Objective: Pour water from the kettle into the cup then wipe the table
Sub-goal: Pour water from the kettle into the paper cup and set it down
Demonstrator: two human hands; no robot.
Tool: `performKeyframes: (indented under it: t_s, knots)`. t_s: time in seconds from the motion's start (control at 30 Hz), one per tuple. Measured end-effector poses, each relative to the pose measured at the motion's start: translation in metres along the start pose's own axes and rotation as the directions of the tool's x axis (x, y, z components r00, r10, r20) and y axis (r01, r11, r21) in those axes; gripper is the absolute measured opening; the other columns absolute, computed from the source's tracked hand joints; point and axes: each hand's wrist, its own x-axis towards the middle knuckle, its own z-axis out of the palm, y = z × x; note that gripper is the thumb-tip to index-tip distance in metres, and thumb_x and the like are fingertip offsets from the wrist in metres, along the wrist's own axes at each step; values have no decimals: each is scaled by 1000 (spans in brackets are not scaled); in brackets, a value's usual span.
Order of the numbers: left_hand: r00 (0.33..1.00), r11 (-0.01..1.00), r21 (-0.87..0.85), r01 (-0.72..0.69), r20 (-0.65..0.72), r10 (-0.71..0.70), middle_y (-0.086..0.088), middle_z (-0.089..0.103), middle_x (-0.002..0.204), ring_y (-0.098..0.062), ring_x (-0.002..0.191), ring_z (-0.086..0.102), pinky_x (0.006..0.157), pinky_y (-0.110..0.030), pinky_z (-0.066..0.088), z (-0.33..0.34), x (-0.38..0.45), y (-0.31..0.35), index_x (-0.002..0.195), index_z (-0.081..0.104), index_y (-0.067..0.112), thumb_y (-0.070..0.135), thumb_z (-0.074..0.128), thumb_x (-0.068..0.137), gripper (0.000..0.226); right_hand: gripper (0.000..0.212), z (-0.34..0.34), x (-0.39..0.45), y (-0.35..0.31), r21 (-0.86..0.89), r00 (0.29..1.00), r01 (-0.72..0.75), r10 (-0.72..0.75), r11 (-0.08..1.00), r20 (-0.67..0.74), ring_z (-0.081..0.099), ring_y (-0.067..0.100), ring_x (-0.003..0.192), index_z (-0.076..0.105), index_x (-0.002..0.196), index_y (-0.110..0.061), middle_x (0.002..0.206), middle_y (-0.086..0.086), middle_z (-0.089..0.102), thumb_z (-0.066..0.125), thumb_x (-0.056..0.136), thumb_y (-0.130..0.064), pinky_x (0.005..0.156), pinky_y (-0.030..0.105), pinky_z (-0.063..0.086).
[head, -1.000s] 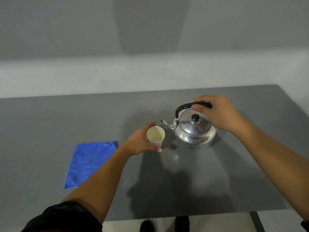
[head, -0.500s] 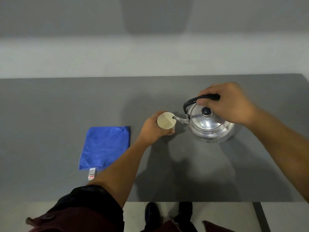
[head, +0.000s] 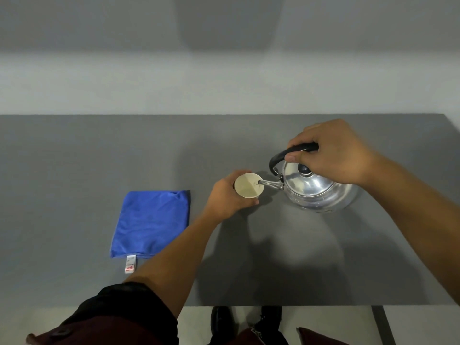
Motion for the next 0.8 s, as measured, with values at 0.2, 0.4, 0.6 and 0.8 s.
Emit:
performKeyframes:
  t_s: [0.2, 0.4, 0.6, 0.8]
  knots:
    - [1000, 1000, -24, -11, 6, 11, 12, 72, 117, -7, 107, 68, 91, -20, 54, 1, -1, -4, 131, 64, 30, 27, 100, 61, 79, 10, -5, 4, -6, -70, 999, 2, 1, 998, 42, 61, 10, 78, 79, 93, -32, 78, -12, 67, 75, 86, -38, 75, 35, 50]
    - [1000, 999, -37, -18, -2, 18, 16, 72, 113, -3, 104, 68, 88, -16, 54, 2, 0, -7, 124, 65, 33, 29, 100, 59, 75, 10, -6, 6, -8, -125, 998, 31, -23, 992, 60, 59, 9, 77, 79, 91, -31, 77, -13, 66, 73, 87, -38, 72, 32, 48]
    - [1000, 999, -50, -13, -8, 12, 22, 70, 112, -6, 107, 67, 89, -19, 55, 3, -1, -9, 115, 58, 49, 32, 100, 58, 73, 9, -8, 7, -10, -155, 997, 49, -38, 987, 74, 57, 4, 75, 78, 89, -33, 76, -13, 64, 71, 87, -39, 69, 30, 45]
    - [1000, 998, -57, -4, -18, 3, 26, 70, 111, 4, 105, 65, 84, -10, 52, 3, -2, -8, 115, 59, 50, 33, 100, 57, 72, 11, -11, 7, -13, -173, 995, 75, -62, 982, 83, 56, 7, 73, 78, 90, -32, 75, -13, 64, 71, 87, -39, 67, 28, 42]
